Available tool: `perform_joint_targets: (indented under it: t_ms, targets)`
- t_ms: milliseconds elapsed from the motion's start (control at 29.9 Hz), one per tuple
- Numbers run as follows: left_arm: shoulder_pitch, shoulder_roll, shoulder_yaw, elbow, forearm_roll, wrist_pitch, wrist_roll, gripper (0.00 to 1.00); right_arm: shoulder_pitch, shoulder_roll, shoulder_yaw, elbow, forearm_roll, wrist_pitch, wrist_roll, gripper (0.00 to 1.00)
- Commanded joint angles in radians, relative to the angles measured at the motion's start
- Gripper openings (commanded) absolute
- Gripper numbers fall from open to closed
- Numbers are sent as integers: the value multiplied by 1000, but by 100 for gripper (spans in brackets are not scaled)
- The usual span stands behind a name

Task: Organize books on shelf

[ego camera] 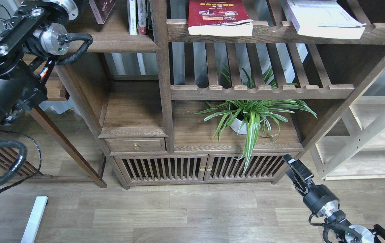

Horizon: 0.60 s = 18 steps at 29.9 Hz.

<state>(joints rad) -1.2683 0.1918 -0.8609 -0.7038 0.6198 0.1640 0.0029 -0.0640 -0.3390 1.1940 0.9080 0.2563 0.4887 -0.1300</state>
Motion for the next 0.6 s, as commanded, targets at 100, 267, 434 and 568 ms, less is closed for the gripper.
perform_joint_targets:
  t_ms: [100,267,434,568]
  targets:
    - [-26,23,124,1,3,-9,5,0,-5,1,-1,15,0,0,0,97]
    - [-49,34,160,3,3,-9,15,1,-7,1,-1,26,0,0,1,97]
    - [-54,41,161,3,3,-11,17,5,-26,1,1,28,0,0,1,97]
    - [-53,47,163,4,5,-9,6,9,-42,1,-1,29,0,0,0,97]
